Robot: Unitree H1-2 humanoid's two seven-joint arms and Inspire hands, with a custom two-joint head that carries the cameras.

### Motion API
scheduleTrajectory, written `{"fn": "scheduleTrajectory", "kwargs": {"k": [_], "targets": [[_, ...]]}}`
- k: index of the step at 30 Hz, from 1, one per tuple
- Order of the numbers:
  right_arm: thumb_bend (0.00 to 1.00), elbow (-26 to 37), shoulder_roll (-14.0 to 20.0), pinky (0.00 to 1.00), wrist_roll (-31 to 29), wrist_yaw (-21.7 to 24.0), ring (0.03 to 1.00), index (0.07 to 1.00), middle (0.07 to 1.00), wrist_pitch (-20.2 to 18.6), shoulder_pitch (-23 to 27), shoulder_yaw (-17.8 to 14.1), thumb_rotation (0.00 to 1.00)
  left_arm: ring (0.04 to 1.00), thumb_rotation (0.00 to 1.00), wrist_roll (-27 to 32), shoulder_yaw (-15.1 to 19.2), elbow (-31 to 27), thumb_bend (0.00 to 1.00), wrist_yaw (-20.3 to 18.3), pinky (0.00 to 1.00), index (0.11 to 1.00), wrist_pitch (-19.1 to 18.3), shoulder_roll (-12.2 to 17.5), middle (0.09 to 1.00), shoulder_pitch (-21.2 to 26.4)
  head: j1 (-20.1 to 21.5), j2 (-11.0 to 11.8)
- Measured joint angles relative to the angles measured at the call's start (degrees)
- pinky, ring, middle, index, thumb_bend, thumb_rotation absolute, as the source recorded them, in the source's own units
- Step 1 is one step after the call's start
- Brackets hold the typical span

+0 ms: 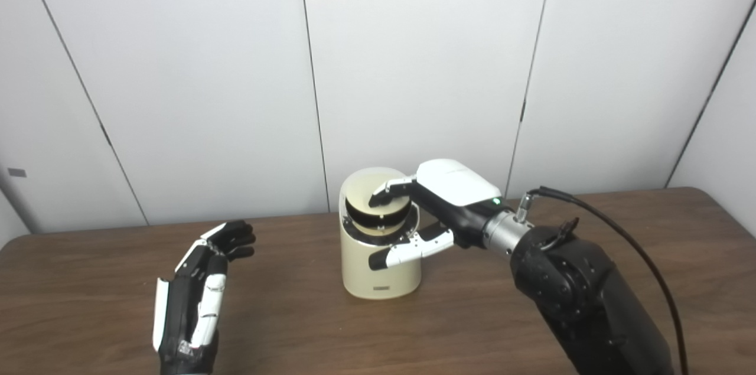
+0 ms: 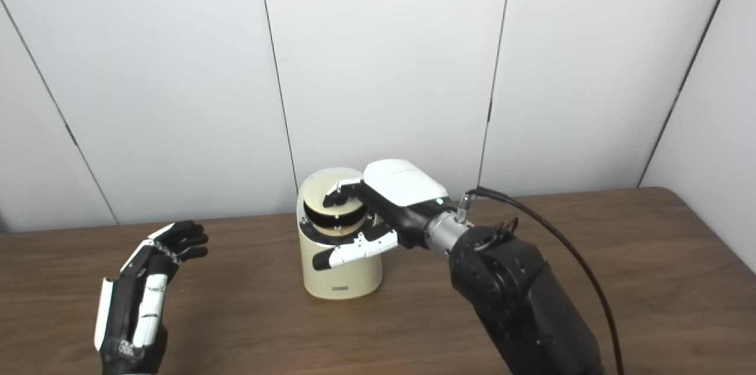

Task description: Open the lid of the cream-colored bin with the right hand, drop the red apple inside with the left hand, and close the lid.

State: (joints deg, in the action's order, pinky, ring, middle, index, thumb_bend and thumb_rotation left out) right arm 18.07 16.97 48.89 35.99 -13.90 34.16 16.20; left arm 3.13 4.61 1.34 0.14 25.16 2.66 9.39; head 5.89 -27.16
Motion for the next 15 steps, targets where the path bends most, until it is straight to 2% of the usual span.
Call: {"fn": "scheduleTrajectory", "kwargs": {"k": [10, 15], "targets": [[0.94, -0.12, 0.0, 0.79, -0.02, -0.29, 0.811, 0.793, 0.784, -0.02, -1.94, 0.04, 0.86, 0.714, 0.76, -0.12, -0.02, -1.74, 0.51, 0.04, 0.67, 0.737, -0.08, -0.02, 0.736, -0.17, -0.61, -1.14], [0.95, -0.88, -0.01, 0.78, -0.03, -1.8, 0.809, 0.798, 0.787, 0.22, -2.24, 0.24, 0.87, 0.708, 0.76, -0.69, -0.01, -2.34, 0.51, 0.19, 0.66, 0.734, -1.37, -0.21, 0.733, -0.51, -0.7, -1.32]]}}
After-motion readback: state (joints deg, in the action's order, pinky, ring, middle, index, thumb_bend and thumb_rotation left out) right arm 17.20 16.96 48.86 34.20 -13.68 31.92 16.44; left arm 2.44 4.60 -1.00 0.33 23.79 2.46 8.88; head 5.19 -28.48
